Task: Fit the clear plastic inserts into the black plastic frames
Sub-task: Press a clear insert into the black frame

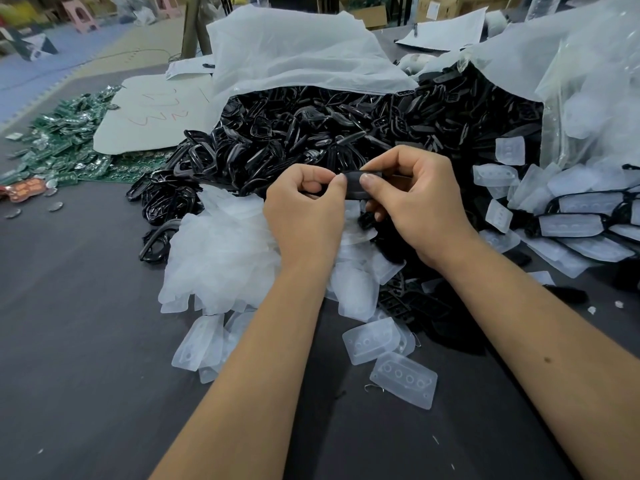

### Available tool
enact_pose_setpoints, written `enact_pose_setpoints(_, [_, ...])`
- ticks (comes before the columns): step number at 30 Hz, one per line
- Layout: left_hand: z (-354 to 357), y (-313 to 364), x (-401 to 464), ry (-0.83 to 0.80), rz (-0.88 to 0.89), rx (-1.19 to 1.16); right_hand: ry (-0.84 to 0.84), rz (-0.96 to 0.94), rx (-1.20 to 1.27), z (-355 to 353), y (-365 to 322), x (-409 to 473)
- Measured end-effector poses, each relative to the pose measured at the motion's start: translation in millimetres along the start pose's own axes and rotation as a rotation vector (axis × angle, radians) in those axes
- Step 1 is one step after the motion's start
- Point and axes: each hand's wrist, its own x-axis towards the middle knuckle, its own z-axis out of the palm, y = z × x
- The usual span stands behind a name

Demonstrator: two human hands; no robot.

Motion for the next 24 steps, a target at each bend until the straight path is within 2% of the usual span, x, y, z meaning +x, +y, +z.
enact_pose_setpoints(3, [-1, 0, -1, -0.015, -0.018, -0.043, -0.003, 0.005, 0.027, -1, 0, 0])
enact_pose_setpoints(8, [-5, 0, 1, -0.176, -0.037, -0.105, -0.022, 0.037, 0.086, -3, 0, 1])
enact_pose_setpoints(16, [-10, 1, 4, -0.311, -0.114, -0.222, -0.042, 0.067, 0.113, -3, 0, 2])
enact_pose_setpoints(24, [-11, 0, 3, -0.336, -0.139, -0.304, -0.054, 0.087, 0.112, -3, 2, 2])
